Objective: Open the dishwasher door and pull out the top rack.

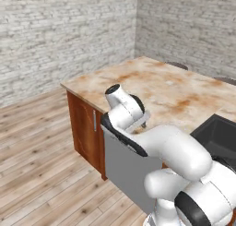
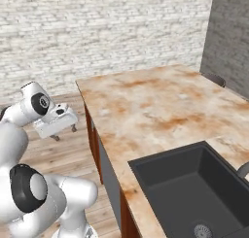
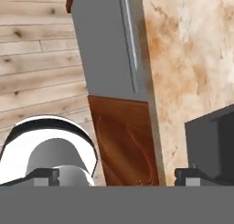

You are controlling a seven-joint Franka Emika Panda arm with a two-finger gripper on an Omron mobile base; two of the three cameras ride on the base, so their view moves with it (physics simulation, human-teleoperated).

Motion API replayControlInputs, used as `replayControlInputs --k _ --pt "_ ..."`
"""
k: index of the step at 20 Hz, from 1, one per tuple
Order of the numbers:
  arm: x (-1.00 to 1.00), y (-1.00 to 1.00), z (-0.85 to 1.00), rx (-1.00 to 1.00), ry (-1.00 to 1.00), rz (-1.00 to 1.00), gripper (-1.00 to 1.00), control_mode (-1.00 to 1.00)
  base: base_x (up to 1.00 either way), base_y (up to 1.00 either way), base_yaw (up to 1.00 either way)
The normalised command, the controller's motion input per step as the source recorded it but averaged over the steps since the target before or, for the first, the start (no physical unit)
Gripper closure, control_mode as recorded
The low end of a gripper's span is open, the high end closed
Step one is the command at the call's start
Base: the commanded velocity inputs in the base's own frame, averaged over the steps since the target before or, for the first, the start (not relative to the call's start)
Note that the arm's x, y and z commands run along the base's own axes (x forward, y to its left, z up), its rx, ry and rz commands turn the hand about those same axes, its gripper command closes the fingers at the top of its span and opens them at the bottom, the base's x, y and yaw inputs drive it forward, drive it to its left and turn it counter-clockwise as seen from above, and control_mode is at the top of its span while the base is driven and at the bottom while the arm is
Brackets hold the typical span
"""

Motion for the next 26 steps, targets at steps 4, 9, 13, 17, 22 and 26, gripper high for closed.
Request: replayControlInputs --k 4,9,13,17,22,26 --pt "0.17 0.87 -0.79 -0.33 0.15 0.12 -1.0 -1.0 0.0 0.0 0.0" --pt "0.18 0.18 -0.51 -0.12 0.11 0.05 -1.0 -1.0 0.0 0.0 0.0" --pt "0.16 0.0 -0.48 -0.04 0.07 0.03 -1.0 -1.0 0.0 0.0 0.0" --pt "0.24 0.0 -0.28 -0.01 0.01 0.01 -1.0 -1.0 0.0 0.0 0.0" --pt "0.17 -0.02 -0.27 -0.02 0.0 0.01 -1.0 -1.0 0.0 0.0 0.0" --pt "0.21 -0.12 -0.31 -0.08 0.0 0.07 -1.0 -1.0 0.0 0.0 0.0"
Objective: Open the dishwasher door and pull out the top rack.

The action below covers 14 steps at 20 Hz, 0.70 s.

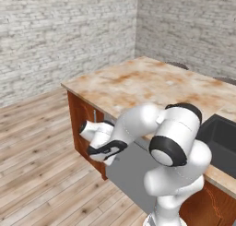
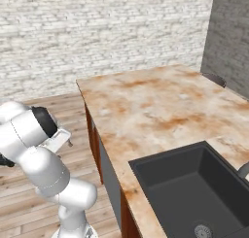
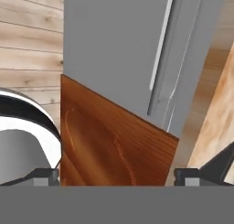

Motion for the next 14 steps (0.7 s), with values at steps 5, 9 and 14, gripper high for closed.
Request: replayControlInputs --k 5,9,14 --pt "0.19 -0.22 -0.32 -0.16 -0.02 0.04 -1.0 -1.0 0.0 0.0 0.0" --pt "0.05 -0.23 -0.23 -0.28 -0.11 0.0 -1.0 -1.0 0.0 0.0 0.0" --pt "0.07 -0.31 -0.23 -0.26 -0.11 0.0 -1.0 -1.0 0.0 0.0 0.0"
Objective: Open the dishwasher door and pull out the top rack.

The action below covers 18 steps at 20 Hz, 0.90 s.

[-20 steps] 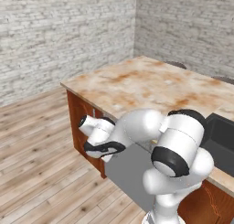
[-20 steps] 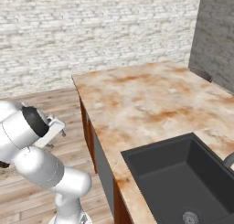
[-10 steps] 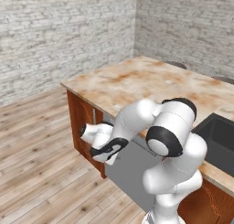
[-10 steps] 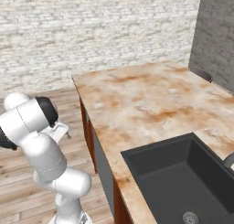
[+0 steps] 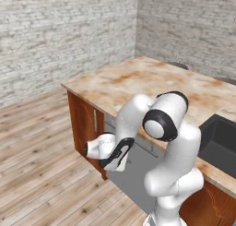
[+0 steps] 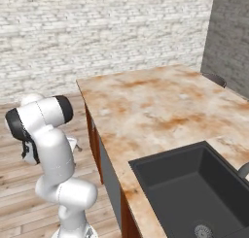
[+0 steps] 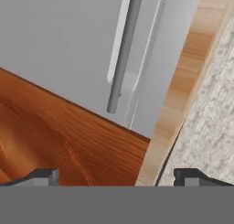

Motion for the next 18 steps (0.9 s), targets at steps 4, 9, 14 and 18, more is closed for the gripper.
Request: replayControlInputs --k 4,9,14,18 --pt "0.11 -0.44 0.0 -0.18 -0.15 0.0 -1.0 -1.0 0.0 0.0 0.0" --pt "0.2 -0.19 -0.04 -0.13 -0.12 -0.12 -1.0 -1.0 0.0 0.0 0.0" --pt "0.31 -0.27 -0.08 -0.02 -0.08 -0.2 -1.0 -1.0 0.0 0.0 0.0" --pt "0.23 -0.23 -0.16 -0.01 -0.1 -0.19 -1.0 -1.0 0.0 0.0 0.0"
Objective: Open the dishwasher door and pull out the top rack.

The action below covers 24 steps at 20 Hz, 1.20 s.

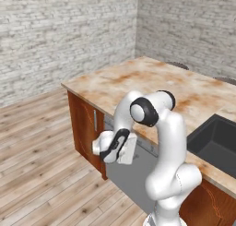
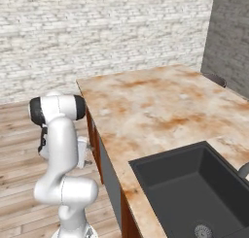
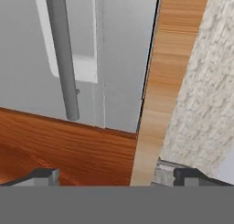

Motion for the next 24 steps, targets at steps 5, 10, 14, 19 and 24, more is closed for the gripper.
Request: replayControlInputs --k 5,10,14,19,24 --pt "0.01 -0.22 -0.4 -0.05 -0.18 -0.06 -1.0 -1.0 0.0 0.0 0.0" --pt "0.03 -0.21 -0.33 -0.13 -0.17 0.13 -1.0 -1.0 0.0 0.0 0.0" --pt "0.31 -0.15 -0.06 -0.09 -0.09 0.19 -1.0 -1.0 0.0 0.0 0.0" --pt "0.52 -0.03 0.0 -0.06 0.0 0.11 -1.0 -1.0 0.0 0.0 0.0" --pt "0.34 0.0 -0.06 -0.02 0.0 0.0 -1.0 -1.0 0.0 0.0 0.0"
